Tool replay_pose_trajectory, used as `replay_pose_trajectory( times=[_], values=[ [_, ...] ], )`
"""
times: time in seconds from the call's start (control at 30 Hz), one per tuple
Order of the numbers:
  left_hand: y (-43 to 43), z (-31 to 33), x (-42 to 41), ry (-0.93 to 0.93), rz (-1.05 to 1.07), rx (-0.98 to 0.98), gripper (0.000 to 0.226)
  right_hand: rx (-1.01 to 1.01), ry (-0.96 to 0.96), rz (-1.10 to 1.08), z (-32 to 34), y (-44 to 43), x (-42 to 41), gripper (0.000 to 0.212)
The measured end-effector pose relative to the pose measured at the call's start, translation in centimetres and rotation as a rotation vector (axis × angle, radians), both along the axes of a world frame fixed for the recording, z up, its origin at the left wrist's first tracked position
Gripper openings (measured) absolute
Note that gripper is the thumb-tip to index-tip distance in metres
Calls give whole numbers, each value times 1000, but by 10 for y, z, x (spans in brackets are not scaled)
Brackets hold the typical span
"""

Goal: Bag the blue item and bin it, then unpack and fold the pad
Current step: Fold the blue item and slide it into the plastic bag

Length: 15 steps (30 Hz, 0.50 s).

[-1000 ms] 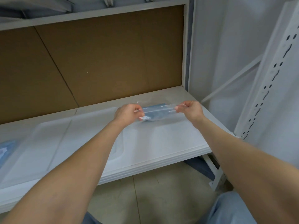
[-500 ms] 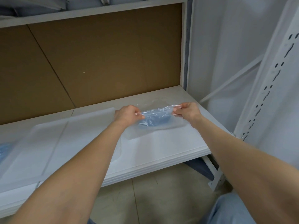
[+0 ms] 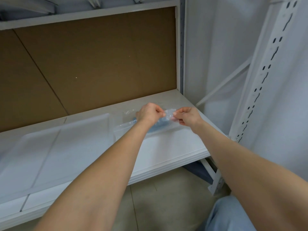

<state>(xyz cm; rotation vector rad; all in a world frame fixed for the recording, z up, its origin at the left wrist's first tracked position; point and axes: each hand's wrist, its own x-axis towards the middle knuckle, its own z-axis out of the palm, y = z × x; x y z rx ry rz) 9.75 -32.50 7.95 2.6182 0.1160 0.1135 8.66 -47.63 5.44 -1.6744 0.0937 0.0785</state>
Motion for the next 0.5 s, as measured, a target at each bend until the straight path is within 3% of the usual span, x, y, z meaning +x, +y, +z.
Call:
replay_pose_trajectory(
  times=[0.3,0.5],
  values=[
    [-17,1,-1,-5,-38,-24,22,21,-29,7,1,-1,-3,10],
    [-22,3,-4,-19,-42,85,21,9,-62,-13,2,0,-4,9]
  ],
)
